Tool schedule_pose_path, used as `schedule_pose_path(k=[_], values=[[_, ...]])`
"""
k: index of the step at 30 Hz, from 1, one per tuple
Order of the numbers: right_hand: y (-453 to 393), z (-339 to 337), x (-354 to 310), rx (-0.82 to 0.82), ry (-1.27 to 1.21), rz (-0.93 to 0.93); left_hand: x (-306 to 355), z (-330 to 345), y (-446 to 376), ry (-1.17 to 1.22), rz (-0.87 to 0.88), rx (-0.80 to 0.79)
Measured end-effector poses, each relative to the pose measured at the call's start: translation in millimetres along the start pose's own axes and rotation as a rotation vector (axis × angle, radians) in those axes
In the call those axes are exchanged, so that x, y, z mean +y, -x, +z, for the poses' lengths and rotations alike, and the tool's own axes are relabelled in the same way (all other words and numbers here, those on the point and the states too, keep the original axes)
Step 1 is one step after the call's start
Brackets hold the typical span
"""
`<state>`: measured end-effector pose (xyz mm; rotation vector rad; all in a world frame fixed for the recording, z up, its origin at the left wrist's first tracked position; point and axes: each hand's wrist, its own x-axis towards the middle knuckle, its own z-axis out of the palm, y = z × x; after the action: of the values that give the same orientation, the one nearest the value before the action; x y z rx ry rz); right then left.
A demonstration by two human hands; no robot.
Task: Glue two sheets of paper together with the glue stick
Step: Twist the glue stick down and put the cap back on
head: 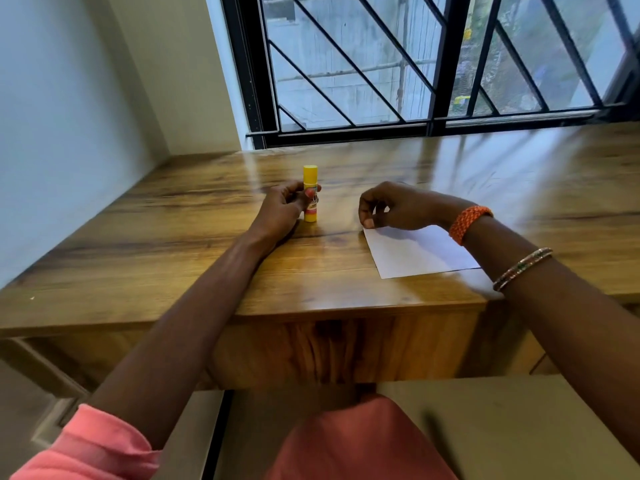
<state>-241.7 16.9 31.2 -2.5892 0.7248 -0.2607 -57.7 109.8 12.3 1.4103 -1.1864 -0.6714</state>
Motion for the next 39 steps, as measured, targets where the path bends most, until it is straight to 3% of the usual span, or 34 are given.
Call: schedule_pose_path(k=[12,17,25,30,34,39], values=[[-3,-6,-4,-0.069,-0.041,-0.030,0,1,-1,-0.041,-0.006,0.007],[-8,-9,-1,-0.057,-0.250,0.085,-1,0,-3,-0.069,0.019,0.031],[-57,-24,21,0.191,-0.403,0.328,-20,-5,-23,-0.099,0.061,0.211],[-102,-32,41,0.454,-0.422,0.391,-25,-6,-54,-0.212,0.065,0.225],[-130,-30,58,0.695,-0.393,0.560,-29,-2,-84,-0.308,0.104,0.308],[-137,-27,70,0.796,-0.299,0.757,-37,-5,-96,-0.318,0.104,0.244]])
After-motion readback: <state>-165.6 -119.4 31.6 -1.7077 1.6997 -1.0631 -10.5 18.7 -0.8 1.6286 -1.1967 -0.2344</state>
